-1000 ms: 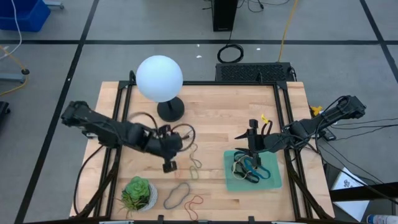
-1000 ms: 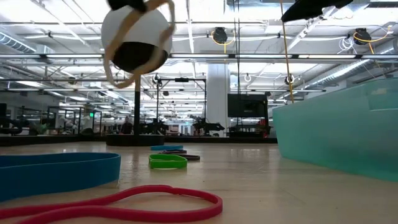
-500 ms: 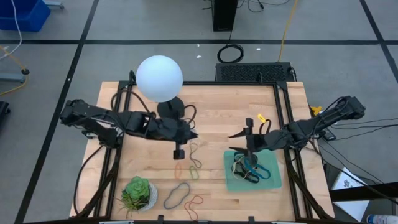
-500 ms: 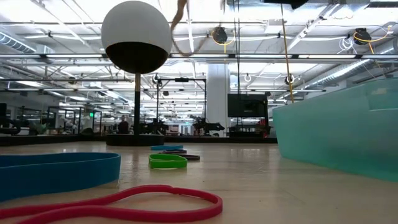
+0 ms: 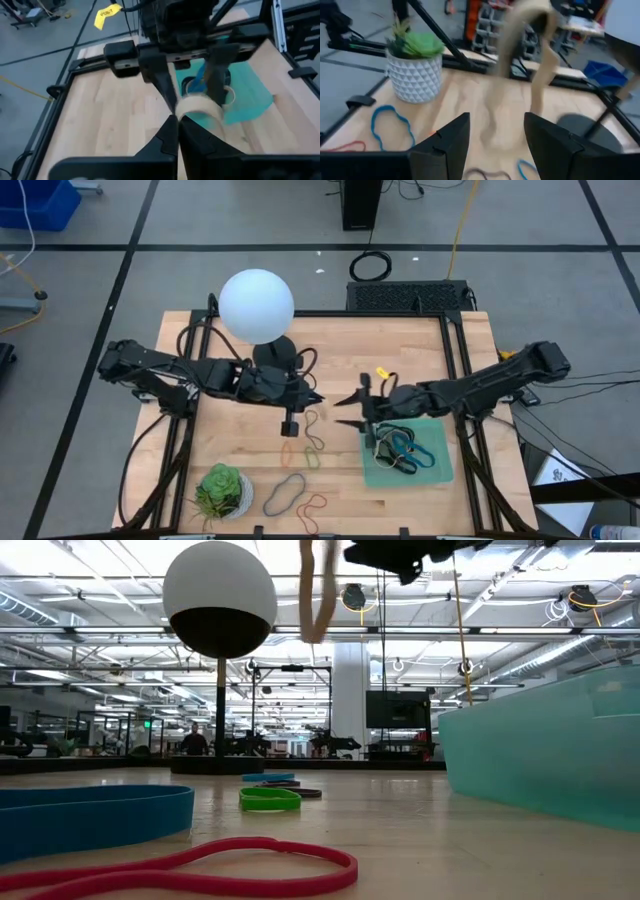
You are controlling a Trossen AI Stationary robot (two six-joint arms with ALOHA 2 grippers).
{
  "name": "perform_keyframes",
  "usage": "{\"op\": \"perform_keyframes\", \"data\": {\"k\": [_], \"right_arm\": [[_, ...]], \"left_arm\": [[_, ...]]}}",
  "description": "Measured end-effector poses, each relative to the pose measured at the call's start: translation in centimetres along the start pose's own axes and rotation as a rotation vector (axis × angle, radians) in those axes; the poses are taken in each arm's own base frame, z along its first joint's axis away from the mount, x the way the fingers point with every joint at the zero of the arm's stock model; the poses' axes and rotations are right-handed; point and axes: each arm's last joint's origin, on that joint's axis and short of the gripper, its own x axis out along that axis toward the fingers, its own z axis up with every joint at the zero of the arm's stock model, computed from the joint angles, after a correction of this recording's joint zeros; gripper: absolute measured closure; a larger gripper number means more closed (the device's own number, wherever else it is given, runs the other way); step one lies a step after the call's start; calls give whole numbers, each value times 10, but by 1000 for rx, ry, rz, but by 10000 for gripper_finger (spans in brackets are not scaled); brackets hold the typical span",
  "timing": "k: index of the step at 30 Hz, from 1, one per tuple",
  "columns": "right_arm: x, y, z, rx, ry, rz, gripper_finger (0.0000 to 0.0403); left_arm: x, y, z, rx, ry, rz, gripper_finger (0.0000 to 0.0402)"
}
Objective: Pick and place rubber bands into bin
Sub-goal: Put the brown rubber band into the green bin
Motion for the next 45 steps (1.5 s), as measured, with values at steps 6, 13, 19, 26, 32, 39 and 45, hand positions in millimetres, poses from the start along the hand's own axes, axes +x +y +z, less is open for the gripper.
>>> {"op": "perform_keyframes", "data": {"k": [6, 13, 19, 26, 32, 39, 45], "right_arm": [[23, 0, -8, -24, -70, 7, 222], [32, 1, -8, -8, -162, 63, 234], [34, 2, -7, -9, -193, 111, 264], [34, 2, -7, -12, -192, 110, 325], [34, 2, -6, -71, -201, 103, 396], [33, 3, -6, -72, -203, 104, 399], [33, 3, -6, -73, -203, 103, 401]], "left_arm": [[0, -1, 0, 4, 4, -5, 396], [1, -1, -1, 10, 7, -6, 391], [1, -1, -1, 16, 7, -5, 387], [1, 0, -1, 27, 8, -4, 395], [1, 0, -1, 27, 7, -5, 379], [1, 0, -1, 0, 8, -4, 391], [1, 0, -1, -36, 8, -4, 376]]}}
